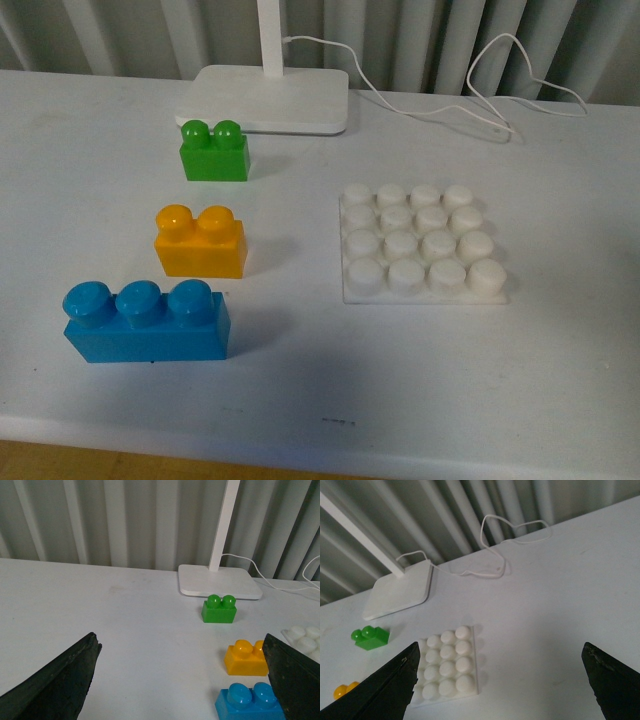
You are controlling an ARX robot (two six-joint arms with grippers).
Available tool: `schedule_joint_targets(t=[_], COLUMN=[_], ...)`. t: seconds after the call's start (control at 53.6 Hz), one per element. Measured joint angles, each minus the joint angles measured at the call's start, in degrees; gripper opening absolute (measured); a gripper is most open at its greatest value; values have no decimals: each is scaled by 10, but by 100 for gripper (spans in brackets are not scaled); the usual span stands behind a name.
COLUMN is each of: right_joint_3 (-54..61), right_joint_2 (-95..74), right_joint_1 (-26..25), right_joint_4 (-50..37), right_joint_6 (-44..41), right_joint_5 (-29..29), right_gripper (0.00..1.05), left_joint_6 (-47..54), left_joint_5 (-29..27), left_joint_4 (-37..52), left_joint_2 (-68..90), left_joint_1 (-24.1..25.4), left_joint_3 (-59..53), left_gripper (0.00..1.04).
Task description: Insert yellow block into base center
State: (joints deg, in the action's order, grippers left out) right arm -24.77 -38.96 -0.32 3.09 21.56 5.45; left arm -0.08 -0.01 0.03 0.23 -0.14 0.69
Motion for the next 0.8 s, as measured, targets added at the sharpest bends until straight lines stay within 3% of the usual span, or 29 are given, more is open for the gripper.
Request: schedule_joint_targets(t=[0.056, 0.149, 0.205, 0.299, 0.41, 0.522, 0.802], right_joint_3=[13, 73, 97, 126, 161, 178, 210], right_joint_2=[19, 47, 57, 77, 110, 135, 195], right_joint_1=[-4, 0, 1, 1, 1, 1, 2], right_joint_4=[-22, -169, -207, -218, -219, -215, -187], right_joint_6=[-17, -111, -148, -187, -207, -210, -213], right_joint_5=[-14, -51, -54, -54, -54, -54, -54], right_gripper=[93, 78, 69, 53, 24, 3, 1], left_joint_6=[0, 0, 0, 0, 0, 0, 0], left_joint_5=[0, 0, 0, 0, 0, 0, 0], left_joint_4=[0, 0, 0, 0, 0, 0, 0], left_joint_2=[0, 0, 0, 0, 0, 0, 0], left_joint_1=[0, 0, 0, 0, 0, 0, 0], left_joint_3=[0, 0, 0, 0, 0, 0, 0], left_gripper=[98, 98, 98, 98, 98, 98, 98])
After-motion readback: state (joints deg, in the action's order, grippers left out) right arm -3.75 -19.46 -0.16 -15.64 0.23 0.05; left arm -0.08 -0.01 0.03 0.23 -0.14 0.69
